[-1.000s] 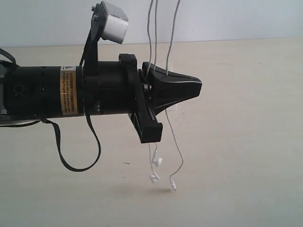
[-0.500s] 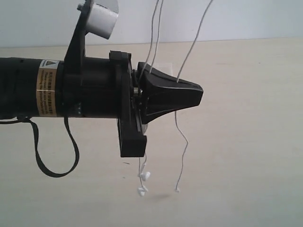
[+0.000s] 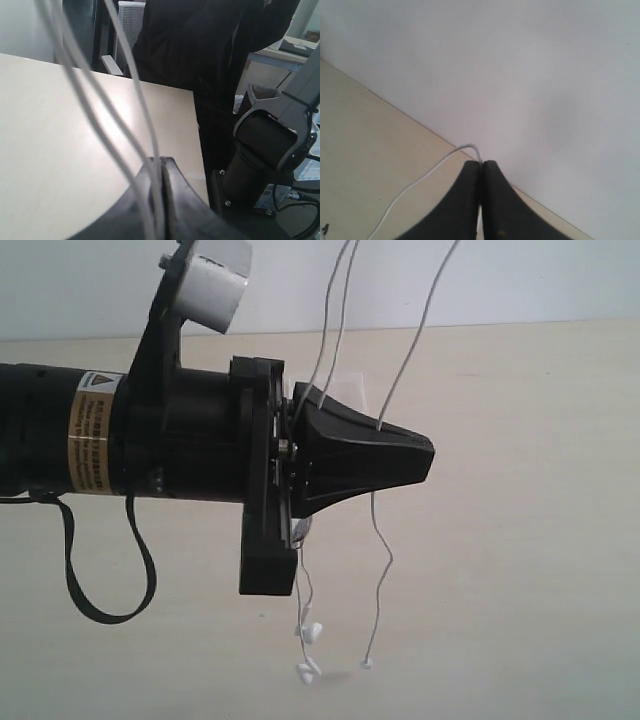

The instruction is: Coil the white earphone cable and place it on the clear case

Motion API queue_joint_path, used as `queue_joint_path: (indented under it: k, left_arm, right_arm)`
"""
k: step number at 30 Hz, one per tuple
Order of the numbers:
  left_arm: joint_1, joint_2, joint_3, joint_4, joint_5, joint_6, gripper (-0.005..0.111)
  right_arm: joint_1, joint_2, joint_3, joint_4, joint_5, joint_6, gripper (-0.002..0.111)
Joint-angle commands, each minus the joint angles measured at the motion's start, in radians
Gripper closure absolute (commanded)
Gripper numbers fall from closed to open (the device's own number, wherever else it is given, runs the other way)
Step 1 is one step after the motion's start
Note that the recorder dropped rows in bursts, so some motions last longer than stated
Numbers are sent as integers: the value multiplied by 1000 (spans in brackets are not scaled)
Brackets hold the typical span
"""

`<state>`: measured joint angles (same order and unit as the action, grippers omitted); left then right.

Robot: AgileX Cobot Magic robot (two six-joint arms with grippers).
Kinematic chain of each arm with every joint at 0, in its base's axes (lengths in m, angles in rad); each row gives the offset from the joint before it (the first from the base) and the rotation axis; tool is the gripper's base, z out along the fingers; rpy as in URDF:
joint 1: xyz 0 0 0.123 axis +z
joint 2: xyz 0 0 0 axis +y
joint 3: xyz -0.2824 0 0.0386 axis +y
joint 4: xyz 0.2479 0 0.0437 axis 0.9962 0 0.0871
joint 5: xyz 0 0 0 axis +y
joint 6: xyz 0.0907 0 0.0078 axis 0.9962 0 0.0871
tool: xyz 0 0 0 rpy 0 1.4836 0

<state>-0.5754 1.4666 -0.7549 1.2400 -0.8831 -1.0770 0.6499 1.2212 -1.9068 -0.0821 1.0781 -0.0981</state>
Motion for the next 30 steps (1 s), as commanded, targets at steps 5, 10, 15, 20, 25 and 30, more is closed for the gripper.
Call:
queue_joint_path:
  k: [5, 10, 15, 20, 25, 30]
  left_arm:
    - [-2, -42, -4, -16, -11, -37, 107]
    - [-2, -98, -4, -18, -11, -95, 107]
    - [-2, -147, -4, -24, -9, -122, 107]
    - [-2, -192, -4, -26, -3, -167, 107]
    - [-2, -216, -4, -17, 32, -234, 107]
    - [-2, -216, -4, -17, 36, -273, 107]
  right_arm:
    - [2, -23, 16, -193, 138, 98, 108]
    - [2, -23, 94, -306, 143, 185, 108]
    - [2, -23, 204, -308, 143, 199, 108]
    - [2, -32, 338, -308, 143, 199, 108]
    - [2, -35, 460, -308, 143, 199, 107]
    - [2, -35, 517, -264, 143, 185, 85]
